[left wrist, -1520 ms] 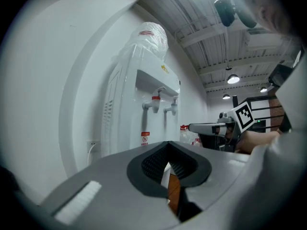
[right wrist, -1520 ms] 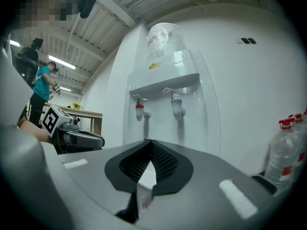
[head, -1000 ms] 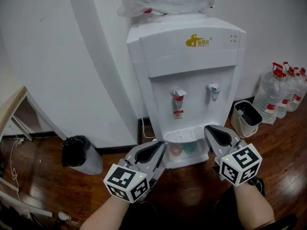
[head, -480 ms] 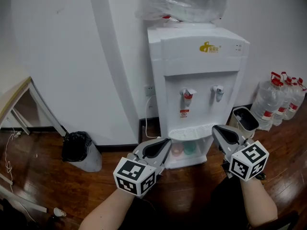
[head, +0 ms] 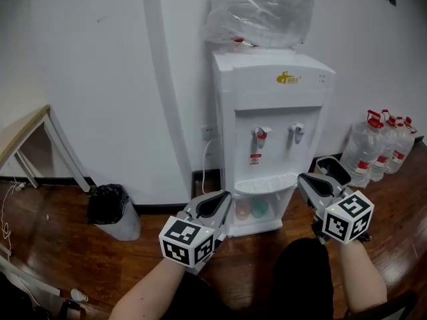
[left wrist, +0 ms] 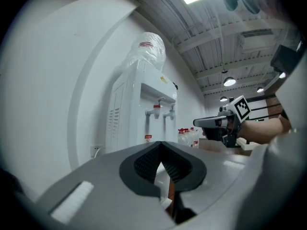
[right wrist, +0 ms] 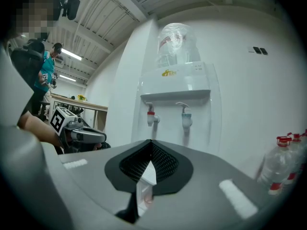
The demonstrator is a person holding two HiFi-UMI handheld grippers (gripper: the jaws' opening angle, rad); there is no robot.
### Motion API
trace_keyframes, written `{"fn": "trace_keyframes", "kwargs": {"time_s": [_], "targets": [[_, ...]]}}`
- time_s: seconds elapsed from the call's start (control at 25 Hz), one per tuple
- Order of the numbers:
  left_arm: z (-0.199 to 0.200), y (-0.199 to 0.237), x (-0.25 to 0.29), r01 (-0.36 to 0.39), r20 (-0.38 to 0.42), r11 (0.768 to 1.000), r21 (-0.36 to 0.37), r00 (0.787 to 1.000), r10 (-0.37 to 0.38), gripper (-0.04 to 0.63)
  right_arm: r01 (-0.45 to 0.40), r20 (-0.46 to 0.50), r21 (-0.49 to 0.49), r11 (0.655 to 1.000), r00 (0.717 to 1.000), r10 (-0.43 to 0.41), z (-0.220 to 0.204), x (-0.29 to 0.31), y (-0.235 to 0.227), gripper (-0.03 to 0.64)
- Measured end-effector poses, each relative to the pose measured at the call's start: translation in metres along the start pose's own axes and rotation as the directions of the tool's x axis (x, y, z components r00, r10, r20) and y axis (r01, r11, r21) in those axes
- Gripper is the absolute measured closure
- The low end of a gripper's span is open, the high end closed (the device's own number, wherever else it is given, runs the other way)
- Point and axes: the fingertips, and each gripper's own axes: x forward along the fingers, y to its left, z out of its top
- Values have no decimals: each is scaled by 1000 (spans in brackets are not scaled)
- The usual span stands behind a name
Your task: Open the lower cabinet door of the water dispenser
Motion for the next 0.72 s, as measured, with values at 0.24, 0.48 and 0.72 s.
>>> {"fn": "trace_keyframes", "kwargs": {"time_s": [0.24, 0.48, 0.72], "targets": [[5, -1, -14, 0, 19, 1000, -26, 1000, 1, 549, 23, 9, 26, 999, 1000, -24, 16, -12, 6, 615], [31, -11, -12, 18, 113, 997, -75, 994, -10, 595, -4, 18, 16, 1000, 1000, 3, 14, -11, 1, 615], [6, -15, 3, 25, 47, 1000, -3, 999, -25, 595, -33, 43, 64, 997, 999, 31, -16, -2, -24, 615]]}}
